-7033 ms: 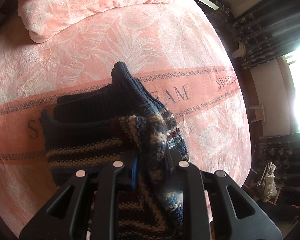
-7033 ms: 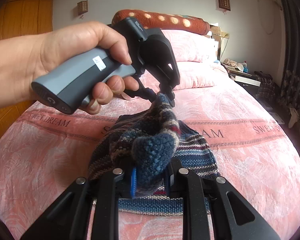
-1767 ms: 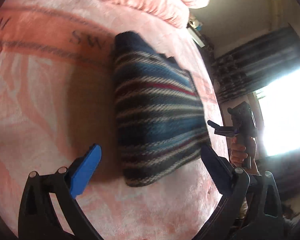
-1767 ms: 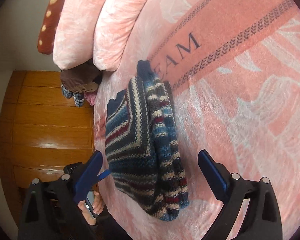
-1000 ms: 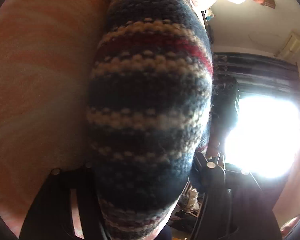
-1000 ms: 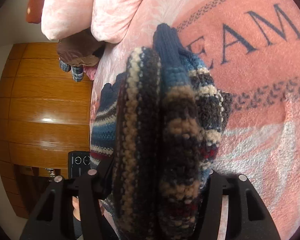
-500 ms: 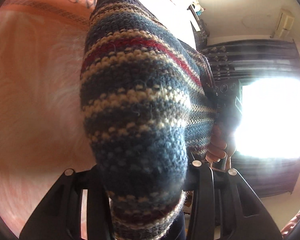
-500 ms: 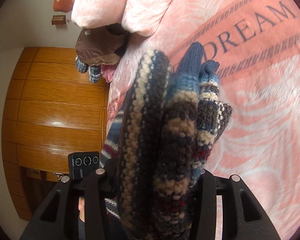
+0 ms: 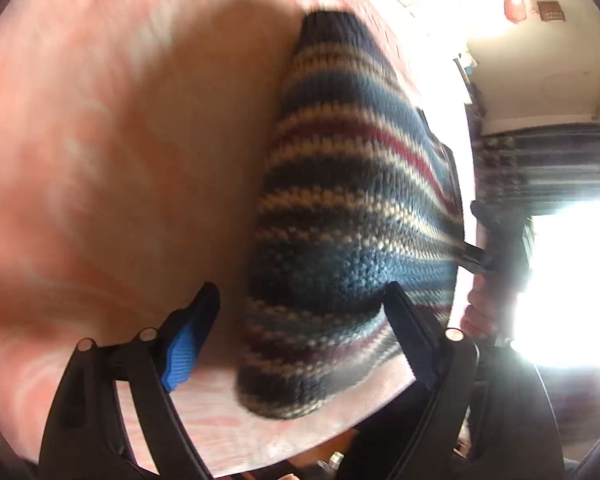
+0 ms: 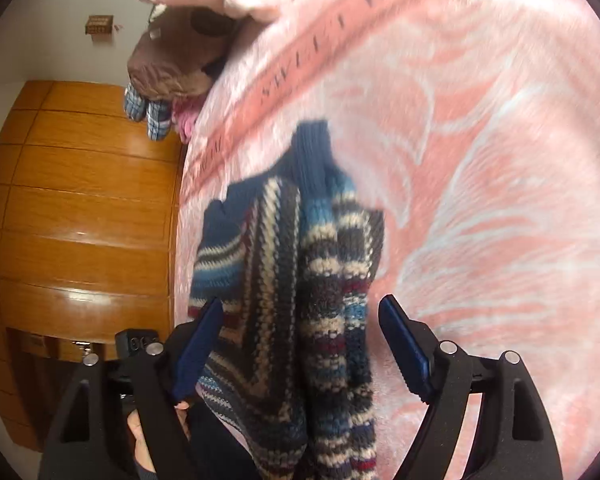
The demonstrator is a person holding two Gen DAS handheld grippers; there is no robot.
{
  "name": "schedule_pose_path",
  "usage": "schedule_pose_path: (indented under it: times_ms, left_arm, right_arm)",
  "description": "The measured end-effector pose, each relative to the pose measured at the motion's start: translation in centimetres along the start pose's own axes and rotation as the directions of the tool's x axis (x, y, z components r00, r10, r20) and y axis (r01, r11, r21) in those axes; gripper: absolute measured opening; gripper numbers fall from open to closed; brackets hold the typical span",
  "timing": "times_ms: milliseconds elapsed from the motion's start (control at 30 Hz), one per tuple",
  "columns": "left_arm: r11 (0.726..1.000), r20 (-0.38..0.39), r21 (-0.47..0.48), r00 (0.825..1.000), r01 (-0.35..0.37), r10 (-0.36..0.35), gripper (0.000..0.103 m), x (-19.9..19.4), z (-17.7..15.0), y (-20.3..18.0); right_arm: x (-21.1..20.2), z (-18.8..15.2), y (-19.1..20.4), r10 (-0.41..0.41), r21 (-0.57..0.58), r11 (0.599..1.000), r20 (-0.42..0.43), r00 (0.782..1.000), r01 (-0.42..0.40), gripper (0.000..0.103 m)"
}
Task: Fold small clothes
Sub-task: 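Lower the lifted sweater onto the bed with both grippers and release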
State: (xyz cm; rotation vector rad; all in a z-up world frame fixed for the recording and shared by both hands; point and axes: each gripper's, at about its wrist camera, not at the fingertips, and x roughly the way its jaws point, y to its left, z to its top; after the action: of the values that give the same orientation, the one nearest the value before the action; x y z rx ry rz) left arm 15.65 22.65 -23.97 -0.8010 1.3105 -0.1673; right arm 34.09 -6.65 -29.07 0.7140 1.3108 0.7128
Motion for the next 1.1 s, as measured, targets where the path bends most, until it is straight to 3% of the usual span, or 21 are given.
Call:
schedule_pose_path:
  times_ms: [67,100,133,200,267,333,367,400,467,500,567,633,733,800,833,867,900,967,1000,1100]
  left_arm:
    - [1.0,0.122,0.015,0.992,0.021,-0.023,0.086,-3.0,-0.9,-0.8]
    - [0.996,0.147,0.034,0.985,0.085,-0.089,0.086,-4.0,-1.4,-1.3]
    - [0.986,0.152,0.068,0.975,0.154,-0.163,0.085,-4.4,-2.0,-2.1]
    - [0.961,0.125,0.139,0.958,0.24,-0.258,0.085,-3.9,-2.8,-3.8]
    - [0.939,0.073,0.137,0.942,0.317,-0.328,0.083,-2.3,-2.7,-5.1]
    - [0.94,0.045,0.108,0.943,0.324,-0.33,0.083,-0.8,-1.5,-4.4]
    - [0.945,0.037,0.09,0.947,0.315,-0.319,0.083,-0.4,-1.7,-3.5]
    - [0.946,0.024,0.074,0.948,0.314,-0.317,0.083,-0.3,-2.0,-3.1]
    - [0.954,-0.003,0.056,0.955,0.295,-0.295,0.079,0.7,-2.2,-3.3]
    - [0.952,-0.02,0.051,0.954,0.3,-0.3,0.078,0.8,-2.1,-3.4]
    - [0.939,-0.031,0.064,0.941,0.337,-0.336,0.076,-1.0,-1.1,-2.6]
    - [0.932,-0.006,0.114,0.938,0.345,-0.346,0.076,-2.7,0.4,-3.3]
    - [0.926,0.025,0.171,0.938,0.336,-0.345,0.078,-4.0,3.8,-5.2]
    - [0.922,0.012,0.192,0.939,0.336,-0.345,0.078,-3.5,6.0,-5.4]
    - [0.919,-0.016,0.194,0.938,0.343,-0.347,0.078,-2.7,7.3,-5.6]
    - [0.923,-0.039,0.192,0.942,0.335,-0.333,0.078,-1.6,8.6,-5.5]
    - [0.931,-0.063,0.192,0.95,0.312,-0.306,0.078,0.0,9.4,-5.9]
    - [0.953,-0.105,0.192,0.97,0.236,-0.219,0.065,3.4,10.4,-4.7]
    - [0.961,-0.102,0.195,0.979,0.195,-0.178,0.062,4.8,10.8,-4.5]
    - [0.957,-0.099,0.251,0.987,0.147,-0.126,0.062,5.2,10.8,-5.0]
  right_arm:
    - [-2.4,-0.2,1.7,-0.022,-0.057,0.998,0.054,0.998,0.025,0.073]
    - [-2.8,-0.3,2.7,-0.03,-0.095,0.995,0.058,0.998,0.036,0.063]
    - [-2.7,-0.4,3.7,-0.047,-0.13,0.99,0.057,0.997,0.054,0.061]
    - [-1.3,-0.3,4.6,-0.076,-0.144,0.986,0.032,0.997,0.08,0.055]
    - [1.1,0.4,5.0,-0.13,-0.136,0.982,0.013,0.991,0.13,0.054]
    - [2.9,0.2,4.3,-0.155,-0.119,0.981,-0.017,0.988,0.152,0.049]
    - [3.1,-0.2,3.8,-0.169,-0.117,0.979,-0.029,0.985,0.165,0.034]
    - [3.2,-0.5,4.1,-0.181,-0.141,0.974,-0.02,0.983,0.176,0.01]
    - [1.7,-0.9,5.0,-0.175,-0.182,0.966,0.079,0.981,0.187,0.009]
    - [1.3,-0.8,4.3,-0.192,-0.15,0.967,0.102,0.976,0.206,0.009]
    - [2.3,-0.6,2.0,-0.218,-0.083,0.972,0.05,0.975,0.221,0.01]
    - [2.3,-0.6,1.7,-0.193,-0.108,0.974,0.044,0.98,0.197,0.013]
    - [0.9,0.0,2.9,-0.154,-0.116,0.98,0.069,0.986,0.161,0.022]
    - [0.9,0.6,3.5,-0.151,-0.117,0.981,0.053,0.987,0.156,0.043]
    - [1.5,0.9,3.7,-0.173,-0.128,0.976,0.029,0.984,0.175,0.042]
    - [2.4,1.1,3.8,-0.19,-0.145,0.971,0.003,0.982,0.189,0.032]
    - [3.0,1.2,3.8,-0.215,-0.176,0.962,-0.003,0.977,0.211,0.01]
    - [3.9,1.4,2.4,-0.273,-0.159,0.949,0.011,0.962,0.271,0.01]
    - [4.2,1.5,1.1,-0.261,-0.124,0.958,0.005,0.965,0.26,0.009]
    - [2.9,0.9,1.4,-0.216,-0.121,0.968,0.038,0.976,0.219,0.015]
